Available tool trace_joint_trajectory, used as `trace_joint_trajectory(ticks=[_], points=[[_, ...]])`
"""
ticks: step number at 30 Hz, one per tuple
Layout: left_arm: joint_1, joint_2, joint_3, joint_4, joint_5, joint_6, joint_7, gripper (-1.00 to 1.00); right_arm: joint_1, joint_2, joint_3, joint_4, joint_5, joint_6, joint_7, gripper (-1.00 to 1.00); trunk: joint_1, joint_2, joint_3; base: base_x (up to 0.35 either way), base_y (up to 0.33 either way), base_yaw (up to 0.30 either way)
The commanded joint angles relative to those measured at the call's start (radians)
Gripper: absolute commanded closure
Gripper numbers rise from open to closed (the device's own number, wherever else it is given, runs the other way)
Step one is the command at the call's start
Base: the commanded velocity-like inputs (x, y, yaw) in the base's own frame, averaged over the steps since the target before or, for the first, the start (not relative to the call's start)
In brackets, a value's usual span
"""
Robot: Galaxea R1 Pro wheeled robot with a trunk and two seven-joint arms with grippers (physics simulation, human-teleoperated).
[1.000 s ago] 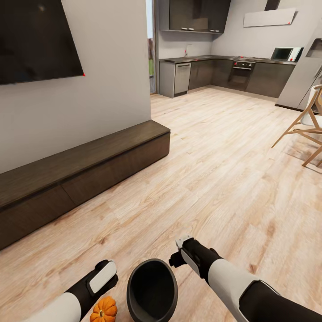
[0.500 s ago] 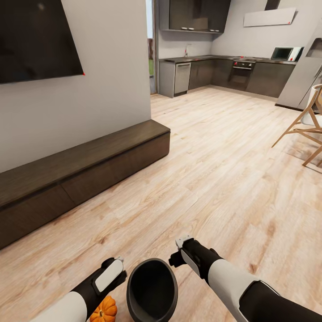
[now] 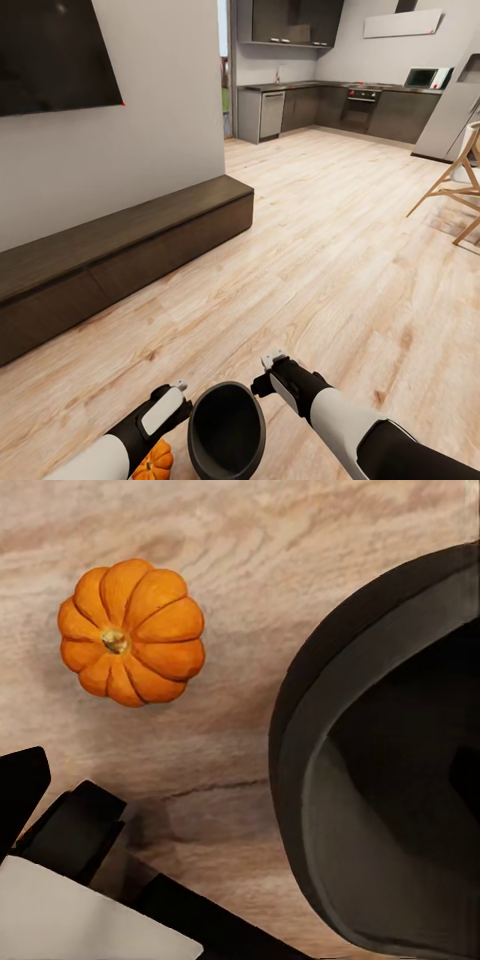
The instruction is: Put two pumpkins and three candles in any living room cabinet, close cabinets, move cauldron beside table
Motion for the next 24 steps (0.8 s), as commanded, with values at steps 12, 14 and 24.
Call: trace_joint_trajectory(ticks=[12,14,24], points=[[0.001,-0.002,-0.001,0.008,-0.002,-0.001,-0.064,-1.00,0.077,0.003,0.027,0.021,0.001,-0.099,-0.004,-1.00,0.046,-0.084,-0.038,0.000,0.000,0.000],[0.001,-0.003,-0.001,0.009,-0.002,-0.001,-0.065,-1.00,0.078,0.004,0.032,0.021,0.002,-0.101,-0.003,-1.00,0.054,-0.098,-0.044,0.000,0.000,0.000],[0.001,-0.003,-0.001,0.009,-0.002,-0.001,-0.065,-1.00,0.077,0.004,0.038,0.014,0.005,-0.103,-0.009,-1.00,0.092,-0.168,-0.074,0.000,0.000,0.095]])
